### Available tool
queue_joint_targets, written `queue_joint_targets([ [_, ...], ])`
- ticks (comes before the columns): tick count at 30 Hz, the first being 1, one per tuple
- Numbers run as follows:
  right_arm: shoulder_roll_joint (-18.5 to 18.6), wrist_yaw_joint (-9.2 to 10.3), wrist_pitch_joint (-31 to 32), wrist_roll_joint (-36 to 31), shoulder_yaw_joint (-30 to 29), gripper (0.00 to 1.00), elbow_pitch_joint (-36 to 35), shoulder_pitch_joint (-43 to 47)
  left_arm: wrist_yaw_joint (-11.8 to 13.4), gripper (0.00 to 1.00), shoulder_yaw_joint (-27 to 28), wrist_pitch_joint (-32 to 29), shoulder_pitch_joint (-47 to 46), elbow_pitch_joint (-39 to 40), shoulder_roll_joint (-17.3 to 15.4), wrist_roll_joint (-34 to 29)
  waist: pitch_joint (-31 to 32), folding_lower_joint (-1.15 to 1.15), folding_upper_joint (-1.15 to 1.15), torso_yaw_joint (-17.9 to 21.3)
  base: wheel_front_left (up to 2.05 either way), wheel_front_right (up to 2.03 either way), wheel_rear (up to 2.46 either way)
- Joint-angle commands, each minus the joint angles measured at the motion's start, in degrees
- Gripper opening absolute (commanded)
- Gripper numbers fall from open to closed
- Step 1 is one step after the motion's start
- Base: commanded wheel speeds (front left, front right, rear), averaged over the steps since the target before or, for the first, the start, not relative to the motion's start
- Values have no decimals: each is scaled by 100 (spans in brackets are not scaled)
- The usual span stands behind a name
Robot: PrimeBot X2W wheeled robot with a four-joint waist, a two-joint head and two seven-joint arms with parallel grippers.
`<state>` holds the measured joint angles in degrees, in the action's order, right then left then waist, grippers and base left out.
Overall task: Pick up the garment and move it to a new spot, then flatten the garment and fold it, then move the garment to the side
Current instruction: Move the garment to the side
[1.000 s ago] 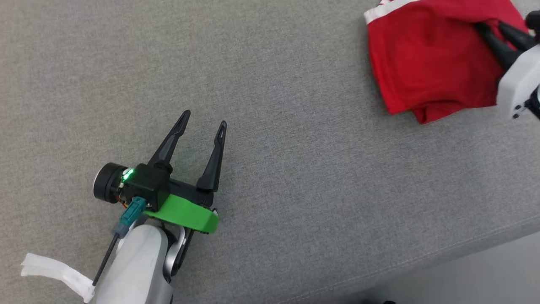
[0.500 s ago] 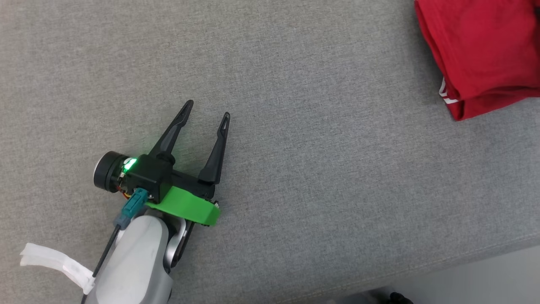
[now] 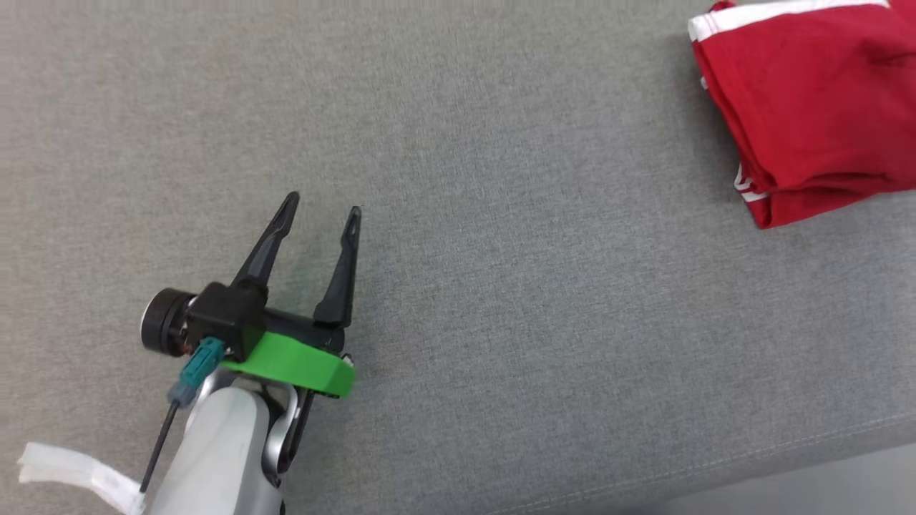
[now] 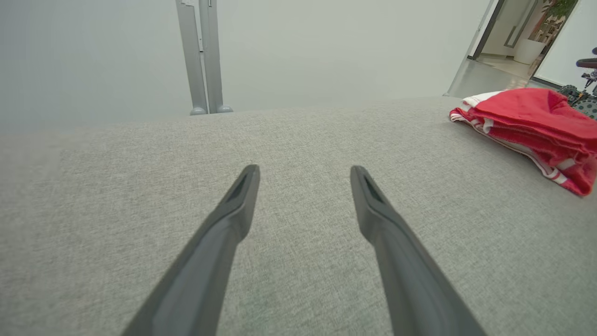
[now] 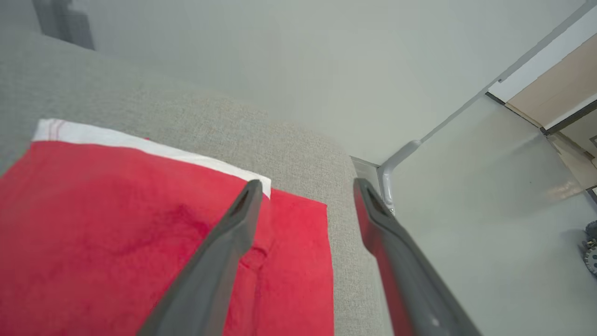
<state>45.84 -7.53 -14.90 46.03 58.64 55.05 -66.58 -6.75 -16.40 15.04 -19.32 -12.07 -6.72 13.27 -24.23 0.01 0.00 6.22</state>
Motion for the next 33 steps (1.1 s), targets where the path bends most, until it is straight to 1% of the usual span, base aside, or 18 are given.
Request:
queue_joint_targets([
  [1, 71, 7, -24, 46, -274, 100, -218, 125, 37, 100, 83, 14, 129, 27, -19, -1, 492, -1, 0, -75, 0, 0, 0],
  [3, 99, 7, -24, -31, -727, 100, -579, 410, 79, 100, 186, 14, 262, 68, -17, 8, 710, -1, 0, -96, 0, 0, 0],
  [7, -8, 6, -24, -301, -1732, 100, -1381, 1105, 143, 100, 416, 14, 549, 162, -29, 4, 1147, -1, 0, -127, 0, 0, 0],
  [12, -353, 6, -24, -690, -2990, 100, -2339, 2246, 288, 100, 802, 15, 935, 346, -2, 88, 1615, -1, 0, -165, 0, 0, 0],
  [14, -547, 6, -25, -842, -3352, 100, -2678, 2707, 332, 100, 957, 14, 1107, 421, 17, 116, 1797, -1, 0, -178, 0, 0, 0],
  [15, -608, 6, -25, -919, -3498, 100, -2816, 2914, 336, 100, 1009, 14, 1180, 463, 35, 137, 1870, -1, 0, -189, 0, 0, 0],
  [17, -813, 6, -24, -968, -3870, 100, -3041, 3334, 263, 100, 1090, 14, 1329, 525, 85, 240, 2047, -1, 0, -215, 0, 0, 0],
  [19, -1112, 6, -25, -924, -4120, 100, -3312, 3780, 258, 100, 1198, 14, 1459, 548, 103, 275, 2199, -1, 0, -251, 0, 0, 0],
  [22, -1336, 6, -25, -1040, -4383, 100, -3630, 4410, 262, 100, 1272, 14, 1656, 482, 156, 327, 2369, -1, 0, -303, 0, 0, 0],
  [27, -1663, 4, -26, -1359, -4631, 100, -4082, 5072, 201, 100, 1368, 14, 1810, 456, 211, 310, 2418, -1, 0, -368, 0, 0, 0],
  [33, -2083, 6, -26, -1690, -4970, 100, -4258, 5662, 196, 100, 1567, 15, 1940, 328, 258, 137, 2467, -1, 0, -450, 0, 0, 0],
])
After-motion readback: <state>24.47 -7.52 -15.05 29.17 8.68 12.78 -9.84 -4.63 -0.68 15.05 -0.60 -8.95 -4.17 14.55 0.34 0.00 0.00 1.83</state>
